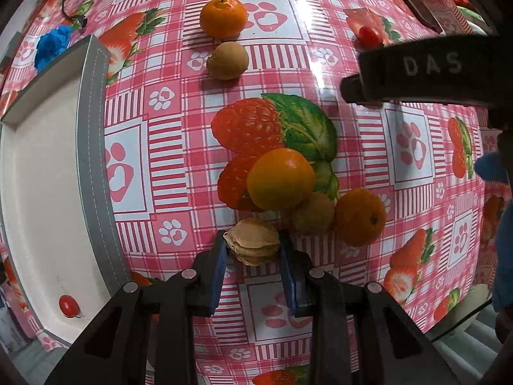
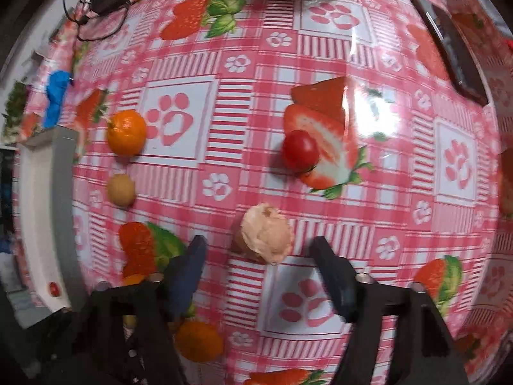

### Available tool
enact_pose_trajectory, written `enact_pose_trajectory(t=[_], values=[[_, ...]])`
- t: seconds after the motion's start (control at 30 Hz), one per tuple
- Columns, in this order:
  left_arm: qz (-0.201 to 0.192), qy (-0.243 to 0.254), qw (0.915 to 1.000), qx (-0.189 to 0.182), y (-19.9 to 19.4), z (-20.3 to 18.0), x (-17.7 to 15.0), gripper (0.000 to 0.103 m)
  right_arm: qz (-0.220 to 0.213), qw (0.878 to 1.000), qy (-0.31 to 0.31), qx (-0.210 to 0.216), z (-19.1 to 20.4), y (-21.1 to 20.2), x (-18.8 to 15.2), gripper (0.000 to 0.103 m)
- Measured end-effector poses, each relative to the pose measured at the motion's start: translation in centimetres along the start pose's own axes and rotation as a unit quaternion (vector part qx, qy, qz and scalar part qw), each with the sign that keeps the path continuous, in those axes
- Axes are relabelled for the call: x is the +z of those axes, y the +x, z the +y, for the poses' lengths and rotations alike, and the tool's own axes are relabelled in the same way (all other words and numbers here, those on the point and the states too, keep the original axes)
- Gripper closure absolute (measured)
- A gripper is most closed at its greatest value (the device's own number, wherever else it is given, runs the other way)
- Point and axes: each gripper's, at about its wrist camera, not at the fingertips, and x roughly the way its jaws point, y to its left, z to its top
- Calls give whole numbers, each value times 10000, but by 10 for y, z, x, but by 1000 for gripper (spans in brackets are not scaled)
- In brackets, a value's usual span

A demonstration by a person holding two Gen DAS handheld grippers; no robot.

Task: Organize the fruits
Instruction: 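Grasp the papery physalis with the left tool while the right tool grasps the beige round fruit, then carry the physalis in the left tool while the right tool carries the beige fruit over the tray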

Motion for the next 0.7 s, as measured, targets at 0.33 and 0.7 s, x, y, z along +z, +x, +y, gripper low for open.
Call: enact_pose_trajectory(t=[0.33, 0.7], values=[[-192, -146, 9991, -362, -19, 22, -7, 72, -97, 9980, 319, 533, -40, -11, -20, 73], [-447, -247, 9973, -532, -64, 51, -18, 72, -97, 9929, 697, 958, -59, -27, -35, 73]])
